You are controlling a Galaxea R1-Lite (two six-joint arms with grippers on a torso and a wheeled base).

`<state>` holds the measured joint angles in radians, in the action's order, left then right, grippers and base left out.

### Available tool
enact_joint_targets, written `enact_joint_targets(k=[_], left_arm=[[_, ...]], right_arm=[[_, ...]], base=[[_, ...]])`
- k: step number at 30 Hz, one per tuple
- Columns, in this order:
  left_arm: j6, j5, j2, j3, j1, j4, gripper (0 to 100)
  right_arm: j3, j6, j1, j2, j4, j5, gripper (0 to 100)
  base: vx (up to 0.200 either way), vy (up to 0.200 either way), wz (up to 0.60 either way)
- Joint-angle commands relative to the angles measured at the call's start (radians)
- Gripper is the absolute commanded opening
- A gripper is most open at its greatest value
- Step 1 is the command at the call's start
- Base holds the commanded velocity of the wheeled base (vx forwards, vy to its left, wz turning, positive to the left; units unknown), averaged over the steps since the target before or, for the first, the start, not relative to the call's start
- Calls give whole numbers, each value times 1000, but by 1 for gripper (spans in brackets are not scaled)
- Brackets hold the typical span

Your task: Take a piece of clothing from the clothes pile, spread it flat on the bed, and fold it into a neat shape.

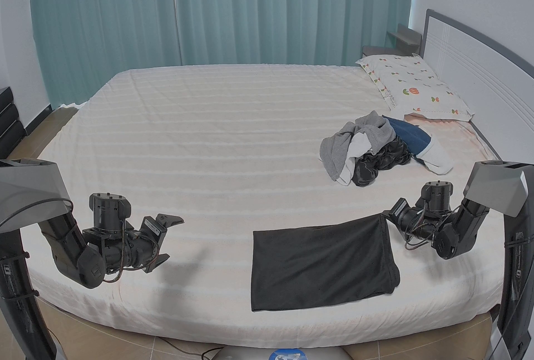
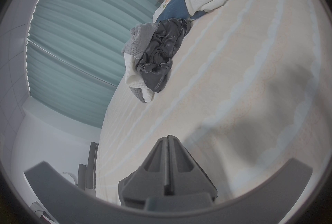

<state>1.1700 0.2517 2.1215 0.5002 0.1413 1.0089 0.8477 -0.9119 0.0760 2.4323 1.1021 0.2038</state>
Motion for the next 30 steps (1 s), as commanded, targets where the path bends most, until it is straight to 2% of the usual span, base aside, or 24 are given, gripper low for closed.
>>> enact_joint_targets(k=[1,7,10,13,18,22,29,30], left_arm=[[0,0,0,0,0,0,100],[-1,0,0,-3,0,0,100],[-1,0,0,-3,0,0,100],[-1,0,2,-3,0,0,100],[-1,1,0,-5,0,0,100],[-1,1,2,-5,0,0,100],[-1,1,2,-5,0,0,100],[-1,1,2,-5,0,0,100]], right_arm=[[-7,1,1,7,-1,0,100],[-119,13,-1,-56,39,17,100],[-225,59,-1,-93,87,45,100],[-404,153,-2,-144,156,106,100],[-512,258,5,-162,171,210,100],[-542,346,11,-153,166,212,100],[-578,410,13,-144,159,212,100],[-585,435,13,-141,159,212,0]], base=[[0,0,0],[0,0,0],[0,0,0],[0,0,0],[0,0,0],[0,0,0],[0,0,0],[0,0,0]])
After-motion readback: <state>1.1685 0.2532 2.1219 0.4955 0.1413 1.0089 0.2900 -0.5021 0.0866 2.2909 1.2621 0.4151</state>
